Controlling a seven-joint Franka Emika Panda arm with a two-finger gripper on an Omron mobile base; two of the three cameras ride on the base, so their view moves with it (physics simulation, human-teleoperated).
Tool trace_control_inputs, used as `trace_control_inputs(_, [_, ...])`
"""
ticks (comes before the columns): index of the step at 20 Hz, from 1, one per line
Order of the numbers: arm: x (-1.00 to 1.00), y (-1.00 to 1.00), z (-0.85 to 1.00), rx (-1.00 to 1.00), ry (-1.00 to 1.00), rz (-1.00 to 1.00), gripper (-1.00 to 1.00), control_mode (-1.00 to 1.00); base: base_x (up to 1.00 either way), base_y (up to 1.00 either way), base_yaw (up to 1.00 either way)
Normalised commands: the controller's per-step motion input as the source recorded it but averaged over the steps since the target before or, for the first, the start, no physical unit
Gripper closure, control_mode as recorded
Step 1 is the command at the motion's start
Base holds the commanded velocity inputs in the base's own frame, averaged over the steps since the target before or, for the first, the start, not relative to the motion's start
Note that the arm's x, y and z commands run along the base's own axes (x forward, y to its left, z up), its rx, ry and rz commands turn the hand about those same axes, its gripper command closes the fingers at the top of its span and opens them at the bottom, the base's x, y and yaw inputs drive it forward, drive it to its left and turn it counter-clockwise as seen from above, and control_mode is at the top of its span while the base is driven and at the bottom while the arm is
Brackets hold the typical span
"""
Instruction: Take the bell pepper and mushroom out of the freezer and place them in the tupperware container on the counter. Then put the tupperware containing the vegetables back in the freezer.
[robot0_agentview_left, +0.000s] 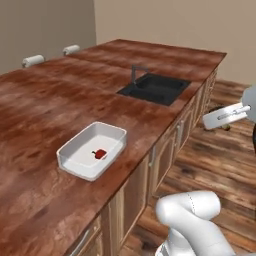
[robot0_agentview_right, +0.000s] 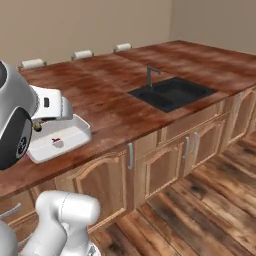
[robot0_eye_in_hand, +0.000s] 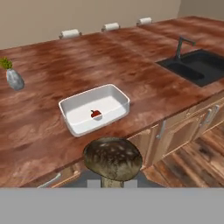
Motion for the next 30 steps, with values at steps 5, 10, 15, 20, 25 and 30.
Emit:
trace_control_inputs(5, [0.00,0.00,0.00,0.00,0.00,0.00,1.00,1.00,-0.04,-0.02,0.61])
trace_control_inputs(10, [0.00,0.00,0.00,0.00,0.00,0.00,1.00,1.00,-0.02,-0.01,0.55])
trace_control_inputs(15, [0.00,0.00,0.00,0.00,0.00,0.00,1.00,1.00,0.00,-0.33,0.39])
trace_control_inputs(20, [0.00,0.00,0.00,0.00,0.00,0.00,1.00,1.00,0.00,-0.37,0.31])
trace_control_inputs(25, [0.00,0.00,0.00,0.00,0.00,0.00,1.00,1.00,0.00,-0.51,0.27])
trace_control_inputs(30, [0.00,0.00,0.00,0.00,0.00,0.00,1.00,1.00,0.06,-0.40,0.23])
